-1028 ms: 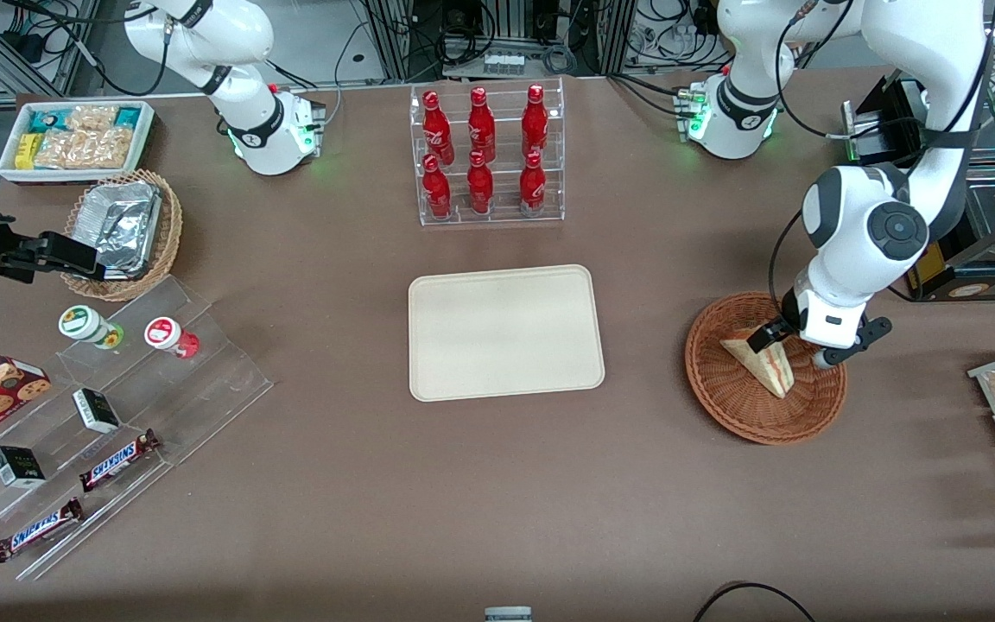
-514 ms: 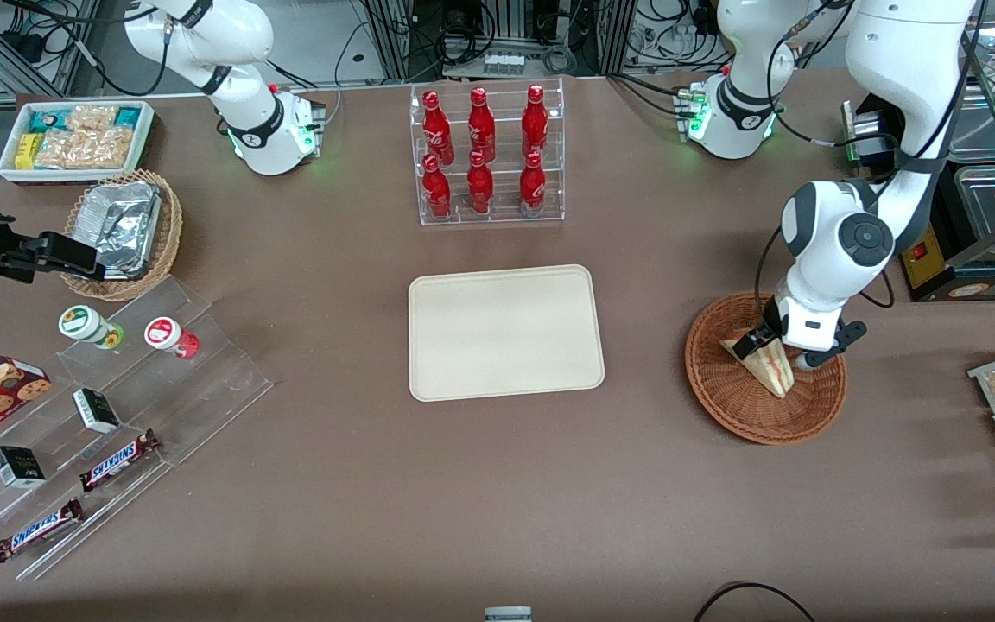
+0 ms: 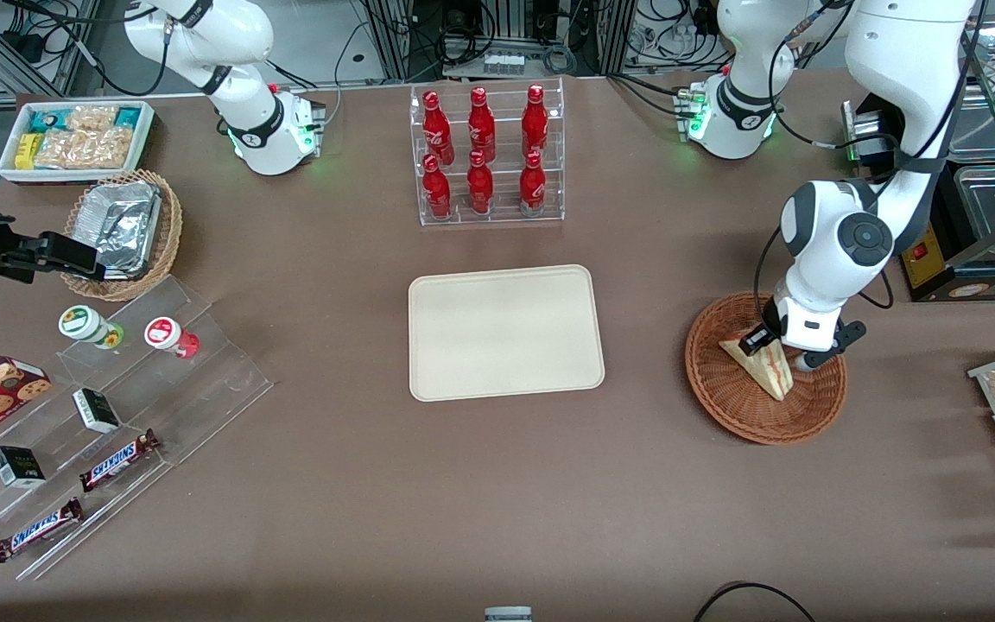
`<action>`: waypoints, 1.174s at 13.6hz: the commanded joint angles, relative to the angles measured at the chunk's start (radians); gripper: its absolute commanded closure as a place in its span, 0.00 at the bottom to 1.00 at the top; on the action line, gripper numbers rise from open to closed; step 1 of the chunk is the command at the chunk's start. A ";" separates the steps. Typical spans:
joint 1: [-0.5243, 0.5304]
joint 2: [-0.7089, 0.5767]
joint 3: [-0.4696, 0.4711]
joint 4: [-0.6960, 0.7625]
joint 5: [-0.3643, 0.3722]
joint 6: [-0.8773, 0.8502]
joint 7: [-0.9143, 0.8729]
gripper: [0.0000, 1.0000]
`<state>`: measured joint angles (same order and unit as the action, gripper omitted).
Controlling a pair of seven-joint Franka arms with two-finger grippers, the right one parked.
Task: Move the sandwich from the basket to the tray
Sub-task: 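Lift the sandwich and carry it over the beige tray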
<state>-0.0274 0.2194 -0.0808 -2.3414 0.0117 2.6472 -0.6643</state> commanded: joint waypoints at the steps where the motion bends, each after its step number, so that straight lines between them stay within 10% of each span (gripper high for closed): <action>1: -0.006 -0.075 -0.010 0.049 0.020 -0.125 -0.001 1.00; 8: -0.238 -0.022 -0.014 0.529 0.014 -0.640 -0.012 1.00; 16: -0.580 0.326 -0.016 0.893 0.007 -0.685 -0.127 1.00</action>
<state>-0.5540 0.4434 -0.1091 -1.5769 0.0165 1.9904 -0.7761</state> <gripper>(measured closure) 0.815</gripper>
